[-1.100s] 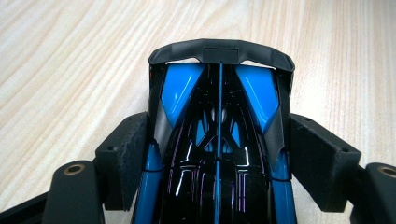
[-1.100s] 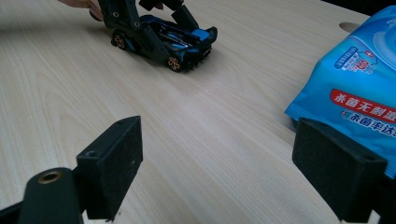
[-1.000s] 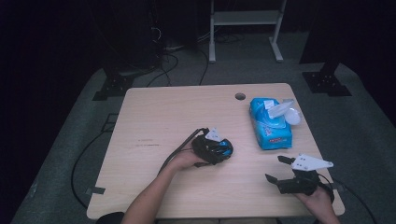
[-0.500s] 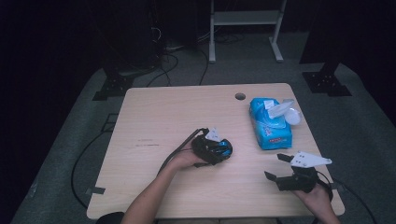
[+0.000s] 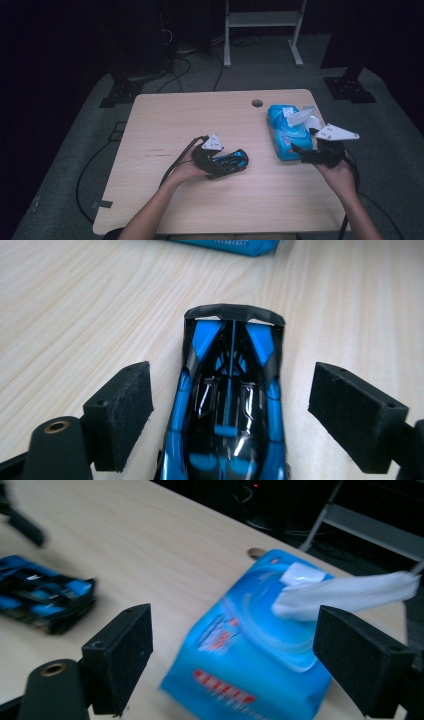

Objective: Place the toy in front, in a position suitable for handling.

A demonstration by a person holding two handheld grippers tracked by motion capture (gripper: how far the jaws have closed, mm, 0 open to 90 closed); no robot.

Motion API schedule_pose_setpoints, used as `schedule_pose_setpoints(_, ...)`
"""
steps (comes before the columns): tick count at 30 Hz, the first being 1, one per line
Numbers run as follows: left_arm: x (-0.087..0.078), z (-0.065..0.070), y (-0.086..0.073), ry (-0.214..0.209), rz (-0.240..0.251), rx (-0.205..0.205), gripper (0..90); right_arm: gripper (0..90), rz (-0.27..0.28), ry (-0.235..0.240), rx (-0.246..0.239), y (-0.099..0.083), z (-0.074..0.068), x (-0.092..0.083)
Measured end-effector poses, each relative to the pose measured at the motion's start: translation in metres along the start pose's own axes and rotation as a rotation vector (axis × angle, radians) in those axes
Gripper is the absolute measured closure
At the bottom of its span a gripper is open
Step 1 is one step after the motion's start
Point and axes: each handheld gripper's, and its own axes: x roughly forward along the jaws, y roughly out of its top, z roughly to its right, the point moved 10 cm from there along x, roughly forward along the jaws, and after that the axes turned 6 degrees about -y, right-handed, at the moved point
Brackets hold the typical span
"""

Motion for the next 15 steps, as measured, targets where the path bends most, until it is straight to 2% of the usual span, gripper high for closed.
schedule_pose_setpoints(3,-0.01,0.001,-0.005,0.013,0.013,0.002,16.7,15.4,-0.012,-0.026,0.011,0.01,0.015,0.015)
schedule_pose_setpoints(7,-0.017,0.001,-0.01,0.017,0.021,0.0,16.2,15.4,-0.025,-0.094,0.003,0.017,0.037,0.035)
schedule_pose_setpoints(11,-0.025,0.001,-0.016,0.027,0.025,0.001,16.2,15.4,-0.035,-0.127,0.037,0.019,0.055,0.051)
schedule_pose_setpoints(13,-0.029,0.0,-0.018,0.033,0.019,0.008,16.2,15.7,-0.031,-0.163,0.04,0.018,0.064,0.057)
schedule_pose_setpoints(15,-0.032,-0.001,-0.02,0.038,0.024,0.004,16.2,15.9,-0.05,-0.192,0.073,0.015,0.078,0.067)
